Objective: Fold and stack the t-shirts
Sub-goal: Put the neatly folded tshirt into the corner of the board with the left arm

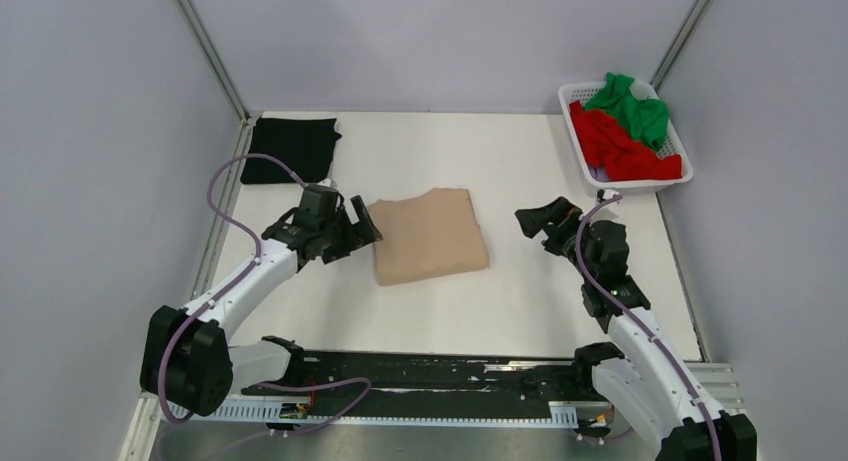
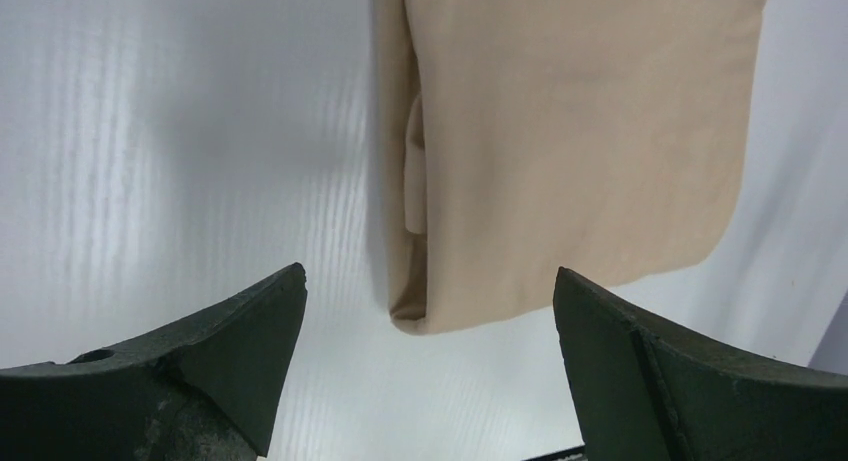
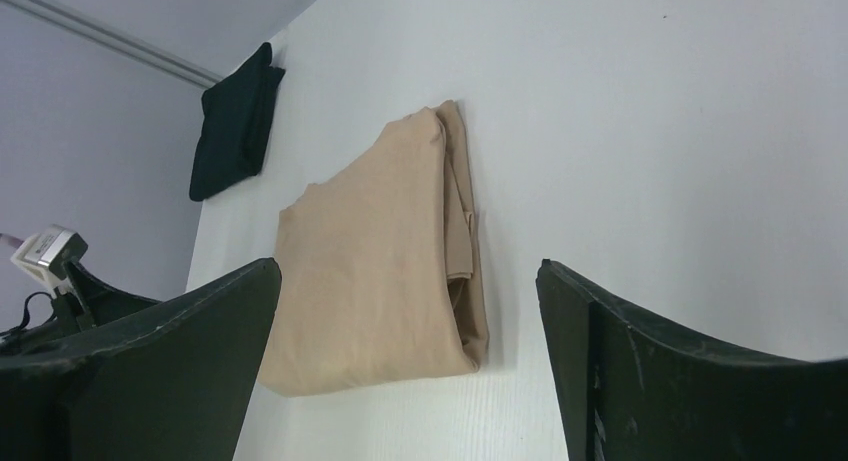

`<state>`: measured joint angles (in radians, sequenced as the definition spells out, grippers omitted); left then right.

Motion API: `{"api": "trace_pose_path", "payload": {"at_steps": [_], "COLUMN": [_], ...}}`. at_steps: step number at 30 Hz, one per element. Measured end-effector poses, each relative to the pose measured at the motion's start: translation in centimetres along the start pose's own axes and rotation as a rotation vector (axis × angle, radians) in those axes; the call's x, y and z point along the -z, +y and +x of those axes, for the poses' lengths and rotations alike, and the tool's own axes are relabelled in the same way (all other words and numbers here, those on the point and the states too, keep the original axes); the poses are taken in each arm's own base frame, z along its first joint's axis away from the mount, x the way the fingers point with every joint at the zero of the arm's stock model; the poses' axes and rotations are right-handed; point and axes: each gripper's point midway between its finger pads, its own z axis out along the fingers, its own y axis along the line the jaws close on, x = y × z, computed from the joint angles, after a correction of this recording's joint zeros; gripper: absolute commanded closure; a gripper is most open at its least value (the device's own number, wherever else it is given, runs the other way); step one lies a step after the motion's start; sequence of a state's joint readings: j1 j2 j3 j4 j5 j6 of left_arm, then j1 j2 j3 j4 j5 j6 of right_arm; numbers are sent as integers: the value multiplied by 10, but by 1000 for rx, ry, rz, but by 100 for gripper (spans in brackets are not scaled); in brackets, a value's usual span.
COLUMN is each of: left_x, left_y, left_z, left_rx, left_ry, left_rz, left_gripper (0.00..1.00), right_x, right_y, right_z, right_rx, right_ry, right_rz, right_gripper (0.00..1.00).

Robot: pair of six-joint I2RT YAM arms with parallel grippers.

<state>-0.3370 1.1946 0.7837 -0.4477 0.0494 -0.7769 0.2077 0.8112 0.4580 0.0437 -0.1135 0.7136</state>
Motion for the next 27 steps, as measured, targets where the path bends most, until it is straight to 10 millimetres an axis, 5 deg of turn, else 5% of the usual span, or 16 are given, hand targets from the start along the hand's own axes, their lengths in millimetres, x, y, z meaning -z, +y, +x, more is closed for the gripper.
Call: {"api": "trace_pose_path", "payload": {"at_steps": [5,13,17,27], "left_x": [-8,-47,-67,-95], "left_y": [-13,0,12,-20], "left_z": [16,27,40,35], "left_rx": [-7,18,16,-65], "left_ry": [40,89,146,156], "left_rz": [39,-32,-83,-55], "left_gripper": [0,5,13,46], "right_x": [12,17,18,20], "right_y": [7,11,8,-1], "right_z": [13,24,30,38], "right_rx": [2,17,26,56], "right_ry": [30,89,112,156], "right_rz": [-71,-106,-100,-64], "right_gripper": [0,0,0,0]}}
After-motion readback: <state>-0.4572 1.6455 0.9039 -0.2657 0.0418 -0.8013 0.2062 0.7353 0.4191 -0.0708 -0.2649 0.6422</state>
